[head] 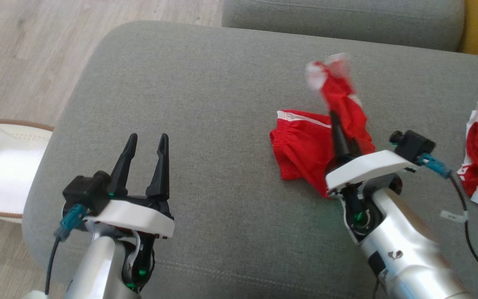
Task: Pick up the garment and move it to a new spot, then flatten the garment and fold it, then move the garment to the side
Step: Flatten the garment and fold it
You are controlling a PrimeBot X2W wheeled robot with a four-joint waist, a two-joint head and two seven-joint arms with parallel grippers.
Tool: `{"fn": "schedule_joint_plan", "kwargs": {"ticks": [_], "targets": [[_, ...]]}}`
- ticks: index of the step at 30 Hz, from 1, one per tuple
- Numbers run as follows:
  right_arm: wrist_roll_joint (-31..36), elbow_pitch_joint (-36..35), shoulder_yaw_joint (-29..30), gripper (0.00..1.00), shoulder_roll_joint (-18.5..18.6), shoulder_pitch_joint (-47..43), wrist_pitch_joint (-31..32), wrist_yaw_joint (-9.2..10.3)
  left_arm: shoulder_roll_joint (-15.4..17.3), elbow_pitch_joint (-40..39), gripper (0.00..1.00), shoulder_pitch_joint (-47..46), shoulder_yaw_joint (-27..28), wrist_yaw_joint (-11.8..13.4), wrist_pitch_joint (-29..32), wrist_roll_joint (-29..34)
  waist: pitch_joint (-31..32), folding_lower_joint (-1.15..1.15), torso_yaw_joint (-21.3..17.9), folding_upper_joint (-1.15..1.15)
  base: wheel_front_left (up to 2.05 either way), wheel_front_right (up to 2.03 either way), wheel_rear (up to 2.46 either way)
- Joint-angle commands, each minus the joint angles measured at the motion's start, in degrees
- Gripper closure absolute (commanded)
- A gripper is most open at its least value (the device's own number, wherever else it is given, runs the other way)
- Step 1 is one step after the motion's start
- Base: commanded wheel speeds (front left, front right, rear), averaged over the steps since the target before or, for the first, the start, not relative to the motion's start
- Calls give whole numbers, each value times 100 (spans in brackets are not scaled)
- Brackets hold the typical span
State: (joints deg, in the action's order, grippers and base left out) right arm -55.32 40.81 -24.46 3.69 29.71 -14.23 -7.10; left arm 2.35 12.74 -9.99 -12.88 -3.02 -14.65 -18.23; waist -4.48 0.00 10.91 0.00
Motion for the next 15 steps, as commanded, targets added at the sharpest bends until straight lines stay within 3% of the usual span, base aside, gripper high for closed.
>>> {"fn": "schedule_joint_plan", "kwargs": {"ticks": [1,7,8,9,15], "targets": [[-24,-200,-303,100,-81,81,-72,-39,53,-188,0,-147,190,11,-35,26,8,0,59,0,0,0,0],[-47,43,-795,100,-81,108,-75,-39,53,-189,0,-130,203,24,-35,4,-19,0,174,0,0,0,0],[-10,116,-853,70,-81,140,-75,-39,53,-192,0,-130,207,23,-35,0,-30,0,183,0,0,0,0],[48,210,-915,0,-81,175,-75,-39,53,-194,0,-129,212,23,-35,-2,-40,0,191,0,0,0,0],[191,290,-1355,0,-81,288,-76,-39,53,-195,0,-143,186,34,-35,-23,-93,0,219,0,0,0,0]]}}
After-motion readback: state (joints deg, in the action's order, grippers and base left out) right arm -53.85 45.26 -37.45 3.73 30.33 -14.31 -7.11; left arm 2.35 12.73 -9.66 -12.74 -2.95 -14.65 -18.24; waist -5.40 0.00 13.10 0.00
